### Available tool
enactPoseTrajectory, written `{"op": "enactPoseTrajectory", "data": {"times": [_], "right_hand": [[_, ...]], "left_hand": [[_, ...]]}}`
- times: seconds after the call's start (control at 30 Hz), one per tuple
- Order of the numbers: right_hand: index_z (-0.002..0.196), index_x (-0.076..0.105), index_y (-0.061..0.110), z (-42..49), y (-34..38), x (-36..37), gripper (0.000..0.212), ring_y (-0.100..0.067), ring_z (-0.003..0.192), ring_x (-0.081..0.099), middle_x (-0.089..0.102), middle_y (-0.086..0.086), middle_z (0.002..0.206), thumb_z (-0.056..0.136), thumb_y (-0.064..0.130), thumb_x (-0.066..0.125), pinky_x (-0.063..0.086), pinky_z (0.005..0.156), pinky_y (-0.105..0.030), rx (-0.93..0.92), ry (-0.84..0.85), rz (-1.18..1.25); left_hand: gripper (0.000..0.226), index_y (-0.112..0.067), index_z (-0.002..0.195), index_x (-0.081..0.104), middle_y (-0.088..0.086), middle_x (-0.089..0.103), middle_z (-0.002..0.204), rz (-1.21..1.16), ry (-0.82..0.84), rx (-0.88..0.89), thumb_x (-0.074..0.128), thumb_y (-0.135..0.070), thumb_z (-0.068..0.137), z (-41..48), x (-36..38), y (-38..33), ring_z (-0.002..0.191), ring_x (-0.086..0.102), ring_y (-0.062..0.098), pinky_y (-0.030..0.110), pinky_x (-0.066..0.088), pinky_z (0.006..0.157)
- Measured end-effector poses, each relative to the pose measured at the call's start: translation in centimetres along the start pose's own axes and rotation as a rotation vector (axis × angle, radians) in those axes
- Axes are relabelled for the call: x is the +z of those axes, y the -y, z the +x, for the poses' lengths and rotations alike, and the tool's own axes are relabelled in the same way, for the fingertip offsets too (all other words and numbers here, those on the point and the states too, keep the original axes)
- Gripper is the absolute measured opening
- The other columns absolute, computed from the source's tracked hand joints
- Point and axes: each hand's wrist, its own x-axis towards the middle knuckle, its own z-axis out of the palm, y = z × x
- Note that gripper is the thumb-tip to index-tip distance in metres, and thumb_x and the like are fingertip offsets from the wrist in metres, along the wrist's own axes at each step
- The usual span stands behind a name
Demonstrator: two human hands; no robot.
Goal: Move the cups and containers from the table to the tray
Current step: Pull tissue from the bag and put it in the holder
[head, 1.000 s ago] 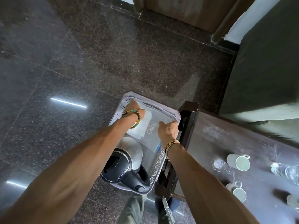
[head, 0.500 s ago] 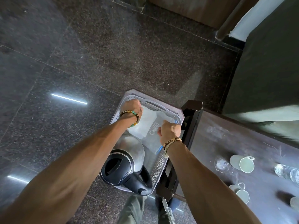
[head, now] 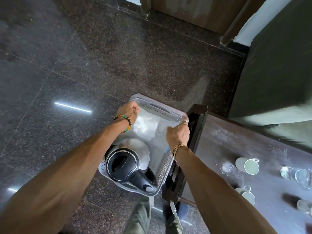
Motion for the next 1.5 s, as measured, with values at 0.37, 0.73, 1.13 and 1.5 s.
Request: {"op": "enactPoseTrajectory", "data": {"times": [0.37,0.73,1.13,1.5], "right_hand": [[0.102,0.073,0.028,-3.8,-1.7,-6.3,0.019,-0.028,0.122,0.044,0.049,-0.003,0.130,0.089,0.041,0.069,0.036,0.101,-0.039,-0.242,0.005,-0.150],[0.060,0.036,0.017,-10.3,-2.4,-19.5,0.047,-0.010,0.052,0.034,0.039,0.003,0.059,0.085,0.036,0.071,0.033,0.048,-0.025,-0.536,0.012,0.335],[0.084,0.068,-0.002,-17.1,-3.7,-33.9,0.040,-0.025,0.065,0.064,0.070,-0.012,0.077,0.088,0.038,0.070,0.058,0.066,-0.041,-0.640,0.030,0.511],[0.064,0.061,0.007,-21.2,-8.6,-41.3,0.049,-0.015,0.054,0.055,0.058,-0.003,0.061,0.082,0.051,0.074,0.047,0.052,-0.030,-0.629,-0.085,0.564]], "left_hand": [[0.018,-0.008,0.108,0.060,0.012,0.064,0.121,-0.223,-0.027,-0.029,0.055,-0.018,0.094,-5.3,-2.8,-1.3,0.105,0.064,0.032,0.044,0.053,0.092],[0.016,-0.016,0.098,0.059,0.013,0.068,0.115,-0.447,-0.140,0.085,0.067,-0.026,0.088,-16.1,-6.1,-8.7,0.107,0.064,0.032,0.050,0.053,0.091],[0.024,-0.008,0.109,0.060,0.011,0.067,0.110,-0.647,-0.130,0.203,0.069,-0.016,0.088,-30.6,-5.2,-17.3,0.095,0.067,0.025,0.042,0.058,0.083],[0.034,-0.019,0.116,0.060,-0.002,0.069,0.097,-0.674,0.081,0.302,0.071,-0.026,0.085,-37.6,-0.1,-24.3,0.083,0.067,0.013,0.026,0.056,0.063]]}}
